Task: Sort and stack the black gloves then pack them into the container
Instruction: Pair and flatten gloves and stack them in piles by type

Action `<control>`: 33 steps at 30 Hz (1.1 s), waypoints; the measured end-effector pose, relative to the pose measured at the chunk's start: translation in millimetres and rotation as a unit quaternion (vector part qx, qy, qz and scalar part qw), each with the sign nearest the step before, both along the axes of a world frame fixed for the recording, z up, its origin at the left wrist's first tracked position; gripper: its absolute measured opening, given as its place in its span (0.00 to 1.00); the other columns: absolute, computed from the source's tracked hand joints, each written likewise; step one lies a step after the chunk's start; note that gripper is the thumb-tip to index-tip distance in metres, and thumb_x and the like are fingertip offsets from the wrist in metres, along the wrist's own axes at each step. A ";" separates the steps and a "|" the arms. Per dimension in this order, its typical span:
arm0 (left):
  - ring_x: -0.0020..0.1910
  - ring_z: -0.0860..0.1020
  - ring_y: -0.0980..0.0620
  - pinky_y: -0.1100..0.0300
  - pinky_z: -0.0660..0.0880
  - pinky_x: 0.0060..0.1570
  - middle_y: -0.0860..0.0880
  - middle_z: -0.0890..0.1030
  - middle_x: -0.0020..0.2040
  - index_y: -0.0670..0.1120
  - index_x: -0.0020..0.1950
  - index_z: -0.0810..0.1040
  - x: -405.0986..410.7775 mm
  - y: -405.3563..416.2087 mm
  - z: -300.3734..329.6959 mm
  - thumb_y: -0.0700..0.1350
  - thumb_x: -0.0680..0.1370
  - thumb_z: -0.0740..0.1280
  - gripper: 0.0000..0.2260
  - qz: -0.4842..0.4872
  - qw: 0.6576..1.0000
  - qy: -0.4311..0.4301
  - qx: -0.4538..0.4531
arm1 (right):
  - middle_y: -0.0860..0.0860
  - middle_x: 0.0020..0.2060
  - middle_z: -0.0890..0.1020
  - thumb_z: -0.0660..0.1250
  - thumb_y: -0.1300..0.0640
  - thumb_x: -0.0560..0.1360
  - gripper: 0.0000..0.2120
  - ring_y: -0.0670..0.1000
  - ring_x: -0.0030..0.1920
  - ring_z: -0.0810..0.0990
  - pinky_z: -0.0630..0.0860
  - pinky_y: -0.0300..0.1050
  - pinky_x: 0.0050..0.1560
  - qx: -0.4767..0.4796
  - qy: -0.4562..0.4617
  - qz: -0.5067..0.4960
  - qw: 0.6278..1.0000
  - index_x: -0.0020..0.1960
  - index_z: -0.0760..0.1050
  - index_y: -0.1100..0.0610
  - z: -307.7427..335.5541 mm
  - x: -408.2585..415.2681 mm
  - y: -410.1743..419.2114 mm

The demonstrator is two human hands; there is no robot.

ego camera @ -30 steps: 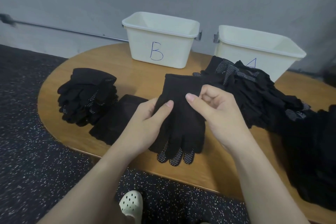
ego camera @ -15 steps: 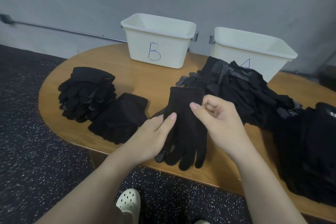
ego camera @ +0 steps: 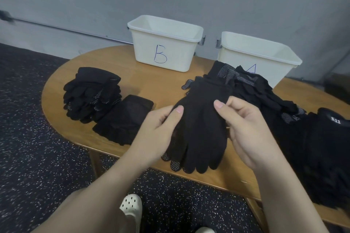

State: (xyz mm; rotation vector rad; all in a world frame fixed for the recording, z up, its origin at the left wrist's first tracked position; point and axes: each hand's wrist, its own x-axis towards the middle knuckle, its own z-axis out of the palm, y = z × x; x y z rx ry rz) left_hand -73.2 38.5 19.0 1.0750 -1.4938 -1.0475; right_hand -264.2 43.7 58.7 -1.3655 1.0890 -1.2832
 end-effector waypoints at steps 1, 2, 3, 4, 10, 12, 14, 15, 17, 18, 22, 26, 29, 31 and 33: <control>0.33 0.73 0.52 0.59 0.70 0.37 0.43 0.75 0.32 0.39 0.36 0.72 2.9 0.3 1.6 0.47 0.86 0.60 0.21 -0.001 1.000 0.014 -0.014 | 0.62 0.39 0.78 0.70 0.50 0.75 0.23 0.56 0.42 0.77 0.71 0.51 0.44 0.009 -0.026 0.008 1.000 0.43 0.69 0.71 2.2 0.1 -0.6; 0.31 0.72 0.50 0.59 0.70 0.35 0.41 0.74 0.31 0.38 0.34 0.72 5.0 0.3 2.0 0.45 0.86 0.62 0.21 0.005 0.999 0.027 -0.018 | 0.60 0.39 0.78 0.70 0.50 0.75 0.22 0.56 0.42 0.77 0.71 0.51 0.43 0.022 -0.038 0.015 0.999 0.43 0.69 0.71 3.7 0.6 -1.3; 0.30 0.71 0.51 0.60 0.69 0.34 0.43 0.73 0.29 0.39 0.33 0.71 6.3 -1.1 1.1 0.44 0.85 0.63 0.21 0.018 0.999 0.037 -0.018 | 0.60 0.40 0.79 0.69 0.51 0.76 0.22 0.56 0.41 0.77 0.72 0.50 0.41 0.042 -0.041 0.021 0.998 0.43 0.69 0.71 3.3 1.1 -2.7; 0.30 0.69 0.52 0.60 0.68 0.33 0.45 0.71 0.29 0.40 0.33 0.70 7.5 -3.5 -0.4 0.44 0.85 0.64 0.21 0.035 0.999 0.038 -0.016 | 0.60 0.40 0.81 0.69 0.52 0.77 0.21 0.57 0.40 0.78 0.73 0.48 0.38 0.069 -0.037 0.027 0.997 0.44 0.69 0.71 1.8 2.2 -5.0; 0.29 0.74 0.62 0.64 0.69 0.36 0.58 0.77 0.28 0.46 0.38 0.79 17.2 -26.8 -13.7 0.47 0.83 0.68 0.14 0.071 0.994 -0.071 0.030 | 0.48 0.29 0.82 0.67 0.58 0.83 0.14 0.49 0.32 0.81 0.77 0.44 0.29 0.177 0.063 -0.003 0.982 0.39 0.73 0.58 -17.4 4.9 -26.1; 0.30 0.77 0.63 0.66 0.71 0.36 0.59 0.82 0.32 0.49 0.42 0.83 18.6 -30.5 -15.0 0.47 0.82 0.69 0.09 0.078 0.991 -0.091 0.051 | 0.52 0.35 0.85 0.68 0.57 0.82 0.14 0.49 0.32 0.81 0.76 0.41 0.27 0.184 0.070 -0.005 0.980 0.39 0.75 0.57 -20.0 3.7 -30.7; 0.31 0.79 0.63 0.63 0.72 0.38 0.56 0.85 0.35 0.50 0.43 0.84 20.5 -33.1 -14.4 0.48 0.81 0.70 0.08 0.091 0.990 -0.094 0.061 | 0.50 0.31 0.84 0.68 0.57 0.82 0.14 0.48 0.30 0.80 0.72 0.39 0.24 0.196 0.076 -0.008 0.978 0.38 0.74 0.57 -21.0 3.2 -32.8; 0.32 0.79 0.62 0.61 0.73 0.39 0.55 0.85 0.36 0.50 0.43 0.84 21.9 -33.7 -13.0 0.48 0.81 0.70 0.08 0.096 0.989 -0.090 0.067 | 0.47 0.28 0.81 0.67 0.58 0.82 0.15 0.47 0.28 0.78 0.70 0.38 0.23 0.201 0.076 -0.007 0.977 0.38 0.73 0.57 -20.6 3.5 -33.4; 0.36 0.83 0.56 0.55 0.77 0.40 0.52 0.86 0.37 0.49 0.43 0.84 24.3 -32.1 -9.2 0.48 0.81 0.71 0.08 0.090 0.991 -0.065 0.080 | 0.45 0.25 0.79 0.67 0.58 0.82 0.16 0.44 0.25 0.76 0.67 0.37 0.21 0.207 0.058 0.006 0.977 0.36 0.71 0.57 -17.3 2.7 -33.6; 0.39 0.85 0.51 0.50 0.80 0.43 0.50 0.87 0.39 0.49 0.42 0.85 25.2 -30.0 -6.4 0.48 0.81 0.71 0.08 0.080 0.992 -0.041 0.087 | 0.45 0.25 0.79 0.67 0.58 0.82 0.17 0.44 0.25 0.76 0.66 0.37 0.21 0.207 0.043 0.015 0.977 0.35 0.72 0.56 -14.6 1.6 -33.4; 0.43 0.80 0.28 0.44 0.79 0.44 0.37 0.85 0.41 0.40 0.44 0.84 27.0 -23.2 0.9 0.44 0.81 0.70 0.09 0.040 0.992 0.031 0.114 | 0.51 0.32 0.83 0.67 0.56 0.81 0.17 0.46 0.26 0.76 0.63 0.37 0.21 0.213 0.026 0.044 0.976 0.33 0.77 0.53 -5.7 -3.6 -31.8; 0.31 0.76 0.40 0.53 0.74 0.35 0.37 0.83 0.37 0.35 0.44 0.81 26.0 -25.5 -1.5 0.42 0.81 0.70 0.10 0.032 0.989 0.023 0.142 | 0.49 0.27 0.80 0.67 0.57 0.82 0.18 0.47 0.25 0.75 0.64 0.37 0.20 0.219 0.063 0.045 0.973 0.33 0.72 0.55 -8.0 -6.9 -31.1; 0.31 0.76 0.47 0.56 0.74 0.33 0.40 0.83 0.35 0.37 0.45 0.82 25.5 -29.4 -4.9 0.41 0.81 0.70 0.08 0.031 0.985 0.010 0.170 | 0.56 0.36 0.86 0.68 0.55 0.82 0.13 0.51 0.29 0.80 0.68 0.38 0.22 0.215 0.101 0.042 0.970 0.40 0.75 0.59 -10.4 -6.4 -30.5; 0.30 0.77 0.49 0.58 0.75 0.32 0.42 0.84 0.36 0.39 0.46 0.82 24.8 -31.0 -6.6 0.42 0.81 0.70 0.07 0.030 0.984 -0.006 0.173 | 0.58 0.38 0.86 0.69 0.55 0.82 0.13 0.51 0.30 0.80 0.71 0.39 0.24 0.210 0.120 0.022 0.970 0.41 0.74 0.59 -14.6 -6.7 -32.4; 0.29 0.79 0.49 0.58 0.77 0.31 0.44 0.85 0.36 0.40 0.47 0.82 24.3 -32.5 -9.0 0.42 0.81 0.70 0.06 0.032 0.986 -0.034 0.159 | 0.54 0.32 0.84 0.69 0.55 0.81 0.15 0.50 0.28 0.78 0.72 0.41 0.26 0.199 0.148 -0.002 0.969 0.39 0.72 0.58 -21.2 -7.9 -36.6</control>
